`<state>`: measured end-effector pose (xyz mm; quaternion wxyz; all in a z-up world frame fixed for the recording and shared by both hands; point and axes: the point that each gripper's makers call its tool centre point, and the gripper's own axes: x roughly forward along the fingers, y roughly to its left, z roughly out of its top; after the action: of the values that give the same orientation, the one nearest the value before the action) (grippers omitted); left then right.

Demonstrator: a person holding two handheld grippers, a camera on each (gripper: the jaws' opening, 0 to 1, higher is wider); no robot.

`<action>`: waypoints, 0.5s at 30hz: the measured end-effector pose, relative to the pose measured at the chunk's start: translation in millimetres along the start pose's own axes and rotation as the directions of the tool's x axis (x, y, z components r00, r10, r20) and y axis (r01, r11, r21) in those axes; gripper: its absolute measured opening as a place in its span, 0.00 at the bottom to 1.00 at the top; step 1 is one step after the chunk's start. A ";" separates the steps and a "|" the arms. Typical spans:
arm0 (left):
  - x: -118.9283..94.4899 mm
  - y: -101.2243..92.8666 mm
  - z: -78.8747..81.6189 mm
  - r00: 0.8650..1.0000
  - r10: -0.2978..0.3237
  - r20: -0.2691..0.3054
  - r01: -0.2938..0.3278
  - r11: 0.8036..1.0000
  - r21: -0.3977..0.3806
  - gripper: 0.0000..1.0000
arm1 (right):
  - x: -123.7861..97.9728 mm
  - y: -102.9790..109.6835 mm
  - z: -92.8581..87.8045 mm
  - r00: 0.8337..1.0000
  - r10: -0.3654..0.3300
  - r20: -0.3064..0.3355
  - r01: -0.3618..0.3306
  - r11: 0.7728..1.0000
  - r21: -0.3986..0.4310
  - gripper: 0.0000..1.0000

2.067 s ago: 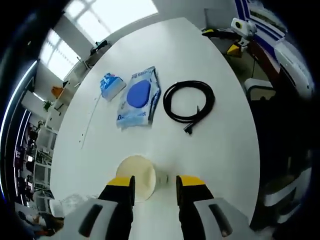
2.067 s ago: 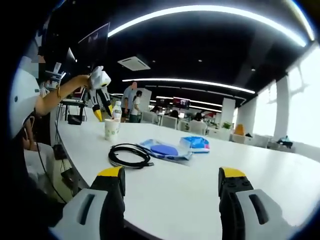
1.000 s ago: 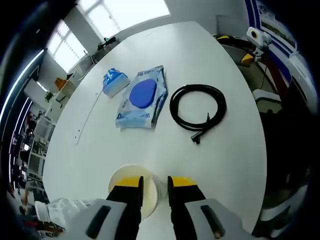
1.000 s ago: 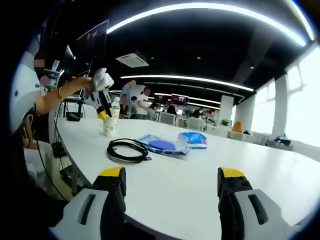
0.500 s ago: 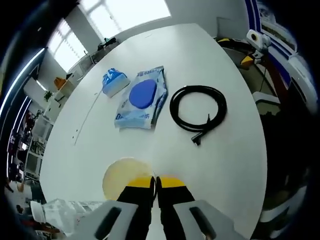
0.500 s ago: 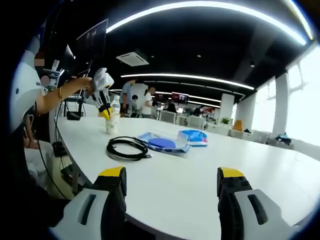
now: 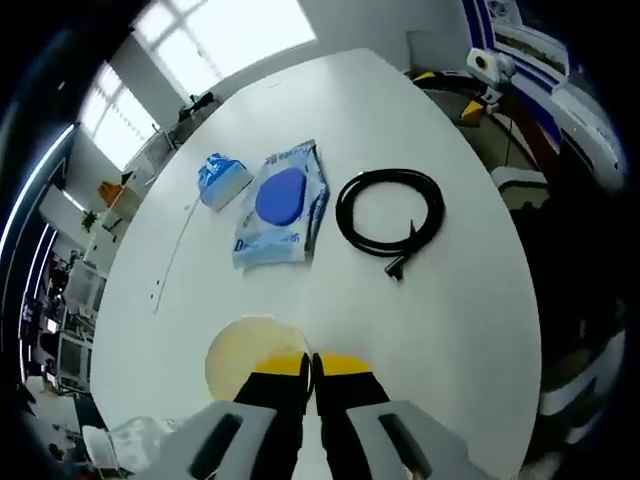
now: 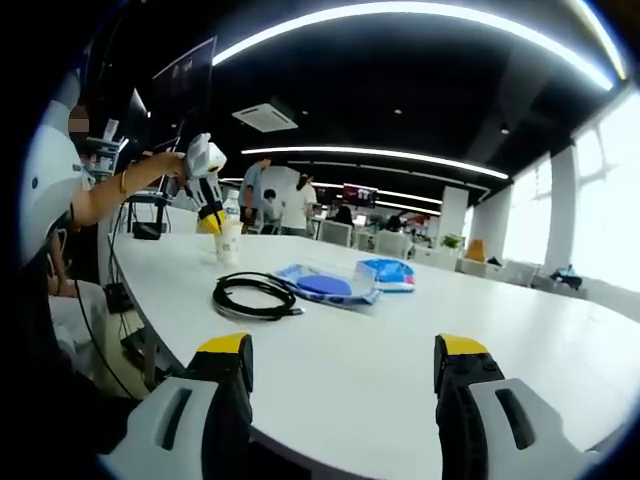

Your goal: Arrange the tabletop items into an orderly group along one side of the table until the central work area is clear of visible clutter.

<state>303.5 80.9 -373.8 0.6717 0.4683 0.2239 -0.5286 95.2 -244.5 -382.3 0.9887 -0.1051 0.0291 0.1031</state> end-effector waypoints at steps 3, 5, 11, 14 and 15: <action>-0.3 4.8 -2.9 1.000 -0.010 0.008 0.010 1.000 -0.018 0.01 | 0.7 -1.7 -0.9 1.000 -0.004 0.000 0.004 1.000 0.003 0.71; 0.1 10.3 -5.1 1.000 -0.002 0.003 0.002 1.000 -0.024 0.01 | 1.3 -2.0 -1.2 1.000 -0.004 0.000 0.004 1.000 0.005 0.71; 4.0 23.3 -8.9 1.000 0.005 0.019 -0.004 0.998 -0.055 0.01 | 2.5 -3.5 -2.9 1.000 -0.004 -0.001 0.004 1.000 0.007 0.71; 6.6 28.2 -14.8 1.000 0.009 -0.004 -0.009 0.998 -0.067 0.01 | 2.1 -5.7 -3.5 1.000 -0.011 -0.004 0.011 1.000 0.006 0.71; 7.9 31.2 -19.5 1.000 0.015 -0.028 -0.017 0.997 -0.072 0.01 | 1.9 -6.6 -3.5 1.000 -0.014 -0.005 0.014 1.000 0.005 0.71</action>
<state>338.7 93.8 -376.9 0.6893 0.4524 0.2484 -0.5085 98.3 -251.2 -384.6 0.9896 -0.1029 0.0309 0.0961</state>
